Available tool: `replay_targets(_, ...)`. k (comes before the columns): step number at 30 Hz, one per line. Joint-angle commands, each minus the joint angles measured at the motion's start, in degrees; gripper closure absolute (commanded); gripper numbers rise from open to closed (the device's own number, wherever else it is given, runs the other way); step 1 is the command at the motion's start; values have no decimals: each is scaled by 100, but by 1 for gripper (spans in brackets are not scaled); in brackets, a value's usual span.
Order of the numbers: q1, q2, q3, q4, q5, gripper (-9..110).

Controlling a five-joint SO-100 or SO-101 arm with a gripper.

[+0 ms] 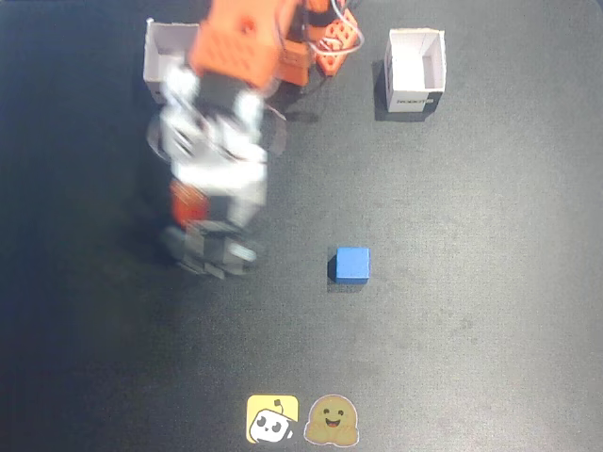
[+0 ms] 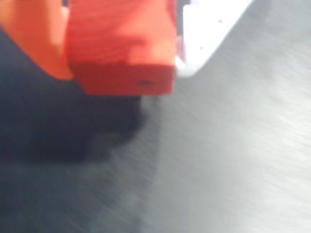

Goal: Put the red cube in the right box and the blue cube in the left box.

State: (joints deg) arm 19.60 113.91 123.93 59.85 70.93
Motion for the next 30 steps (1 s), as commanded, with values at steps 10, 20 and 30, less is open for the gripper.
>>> replay_targets(10,2197,1863,501,896,246,89)
replay_targets(20,3270,2593,562,1670,378,89)
replay_targets(30,3929,2839,888,1951,756,90)
